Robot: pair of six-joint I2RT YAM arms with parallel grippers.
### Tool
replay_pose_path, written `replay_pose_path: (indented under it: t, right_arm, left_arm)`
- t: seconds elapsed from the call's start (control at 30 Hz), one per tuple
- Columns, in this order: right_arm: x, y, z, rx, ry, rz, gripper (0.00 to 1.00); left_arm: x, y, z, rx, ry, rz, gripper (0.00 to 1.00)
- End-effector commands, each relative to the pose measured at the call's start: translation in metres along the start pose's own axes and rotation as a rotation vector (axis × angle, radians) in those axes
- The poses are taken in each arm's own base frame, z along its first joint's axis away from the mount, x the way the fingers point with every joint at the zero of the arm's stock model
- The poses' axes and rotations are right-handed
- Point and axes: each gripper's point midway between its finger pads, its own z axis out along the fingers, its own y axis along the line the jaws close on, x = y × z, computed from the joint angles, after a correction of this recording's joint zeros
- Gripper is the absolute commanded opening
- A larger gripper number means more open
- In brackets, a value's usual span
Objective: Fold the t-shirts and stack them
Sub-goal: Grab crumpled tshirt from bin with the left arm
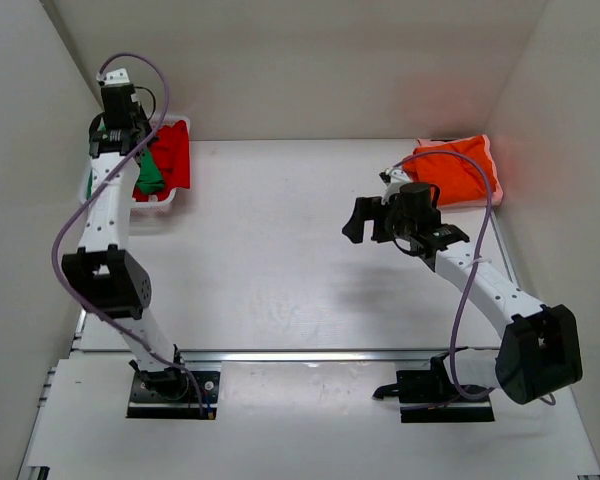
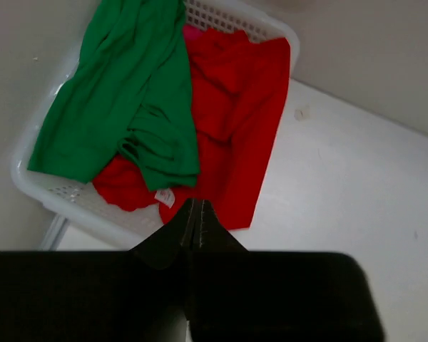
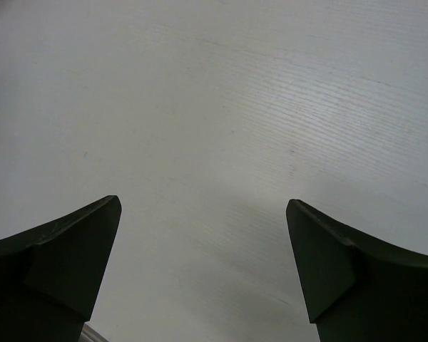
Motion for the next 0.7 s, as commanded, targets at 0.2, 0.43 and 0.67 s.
replay_pose_path:
  t: [0.2, 0.43, 0.67]
  right_arm:
    - [-0.023, 0.03, 0.006, -0.123, -0.057, -0.078, 0.99]
    - [-0.015, 0.032, 0.018, -0.145, -0.003, -0.074, 0.99]
    - [-0.015, 0.028, 0.028, -0.135, 0.018, -0.065, 0.99]
  left_arm:
    - [-0.008, 0.036, 0.112, -0.167, 0.019, -0.123, 0.26]
    - [0.031, 0.056, 0.185, -0.212, 0.084, -0.129, 0.59]
    - [0.097, 0.044, 0.234, -0.179, 0.222, -0.066, 0.44]
